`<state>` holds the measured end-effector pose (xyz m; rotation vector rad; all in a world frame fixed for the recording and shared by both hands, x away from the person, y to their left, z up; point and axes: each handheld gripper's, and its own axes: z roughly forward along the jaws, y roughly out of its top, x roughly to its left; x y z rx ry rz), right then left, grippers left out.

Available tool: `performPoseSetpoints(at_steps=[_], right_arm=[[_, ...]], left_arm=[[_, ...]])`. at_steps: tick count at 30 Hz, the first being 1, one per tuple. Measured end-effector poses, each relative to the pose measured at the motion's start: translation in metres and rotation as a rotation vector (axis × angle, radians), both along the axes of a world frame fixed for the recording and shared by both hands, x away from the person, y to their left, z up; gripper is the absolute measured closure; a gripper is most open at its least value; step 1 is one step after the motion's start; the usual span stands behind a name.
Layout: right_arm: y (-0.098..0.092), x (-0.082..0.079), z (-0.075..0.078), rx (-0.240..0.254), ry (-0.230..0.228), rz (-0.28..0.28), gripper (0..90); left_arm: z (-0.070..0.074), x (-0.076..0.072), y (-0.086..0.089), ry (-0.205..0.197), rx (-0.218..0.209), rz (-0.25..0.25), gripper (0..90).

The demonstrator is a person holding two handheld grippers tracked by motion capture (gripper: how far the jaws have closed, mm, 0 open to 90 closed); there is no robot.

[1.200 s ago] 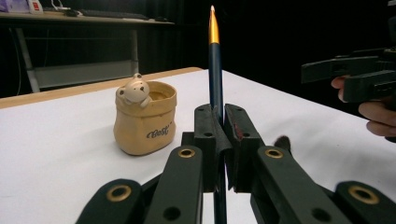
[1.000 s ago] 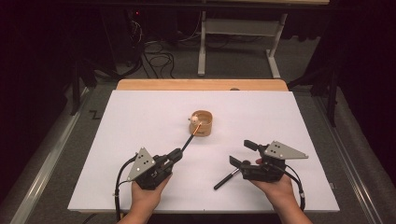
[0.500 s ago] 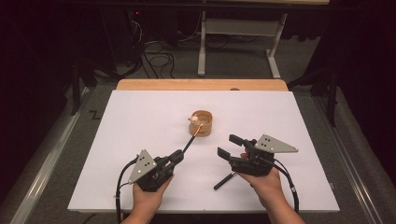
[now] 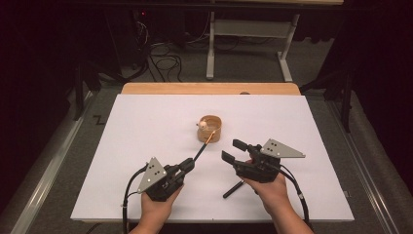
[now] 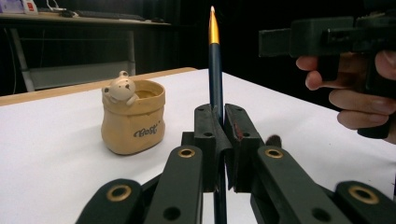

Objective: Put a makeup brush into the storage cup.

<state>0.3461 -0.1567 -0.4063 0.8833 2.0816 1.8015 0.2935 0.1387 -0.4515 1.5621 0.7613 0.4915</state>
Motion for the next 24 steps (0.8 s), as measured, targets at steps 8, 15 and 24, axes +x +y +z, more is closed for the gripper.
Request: performPoseSetpoints(at_steps=[8,15,24], right_arm=[[0.005,-0.004,-0.005,0.047,0.034,-0.002,39.3],[0.007,-0.004,-0.012,0.11,0.095,0.013,40.9],[0.011,-0.003,-0.016,0.142,0.131,0.016,41.8]], left_arm=[[-0.001,-0.003,-0.007,-0.003,0.009,-0.016,84.5],[-0.001,-0.006,-0.011,-0.009,0.012,-0.026,84.5],[-0.003,-0.007,-0.018,-0.011,0.032,-0.048,84.5]])
